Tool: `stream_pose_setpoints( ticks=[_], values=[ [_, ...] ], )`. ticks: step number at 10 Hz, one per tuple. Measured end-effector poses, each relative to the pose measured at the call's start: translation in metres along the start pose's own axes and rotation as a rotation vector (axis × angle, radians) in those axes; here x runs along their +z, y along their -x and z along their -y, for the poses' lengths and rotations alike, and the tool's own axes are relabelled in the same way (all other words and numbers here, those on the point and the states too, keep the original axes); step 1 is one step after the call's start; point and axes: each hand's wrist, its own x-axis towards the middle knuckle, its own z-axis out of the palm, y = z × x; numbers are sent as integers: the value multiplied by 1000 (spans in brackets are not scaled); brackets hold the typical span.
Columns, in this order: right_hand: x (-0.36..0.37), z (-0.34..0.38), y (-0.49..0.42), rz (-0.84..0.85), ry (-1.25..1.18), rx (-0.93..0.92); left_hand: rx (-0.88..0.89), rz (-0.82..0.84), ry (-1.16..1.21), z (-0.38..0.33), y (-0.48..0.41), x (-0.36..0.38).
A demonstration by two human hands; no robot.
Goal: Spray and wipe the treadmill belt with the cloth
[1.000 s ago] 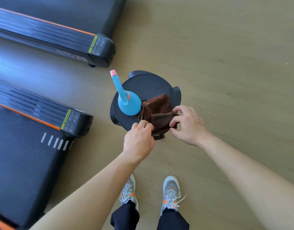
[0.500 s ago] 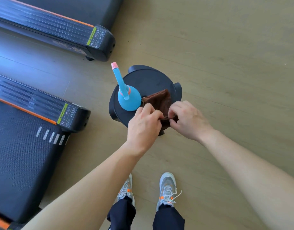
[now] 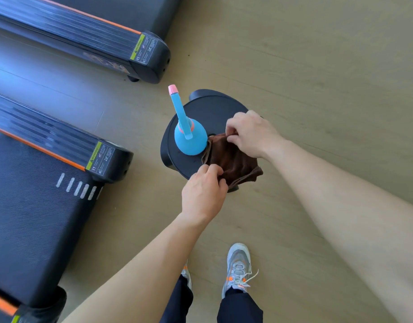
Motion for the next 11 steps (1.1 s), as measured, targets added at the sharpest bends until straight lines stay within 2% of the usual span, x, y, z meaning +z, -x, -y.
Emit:
stream_pose_setpoints(
  ticks=[1, 2, 3, 4, 5, 6, 7, 8, 9, 10, 11],
  values=[
    [0, -8, 2, -163, -263, 140, -16, 12, 68, -6, 0, 0],
    [6, -23, 9, -180, -253, 244, -5, 19, 79, -7, -1, 3],
    [10, -26, 10, -139, -301, 245, -60, -38, 67, -9, -5, 5],
    [14, -19, 17, -290, -375, 281, -61, -48, 97, -14, -10, 7],
    [20, -17, 41, -271, -387, 580, -27, -39, 156, -19, -14, 10],
    [36, -13, 60, -112, -600, 673, -39, -111, 181, -15, -14, 5],
    [52, -3, 70, -222, -609, 559, -1, -205, 102, -4, -5, 4],
    [66, 6, 78, -233, -397, 409, 70, -127, -187, 8, 1, 12],
    [65, 4, 81, -164, -324, 393, 43, -27, -236, 8, 1, 4],
    [42, 9, 96, -49, -334, 392, 3, 21, -193, -4, 15, -20],
    [2, 30, 119, 38, -257, 417, -21, 140, -264, -14, 41, -57]
  ],
)
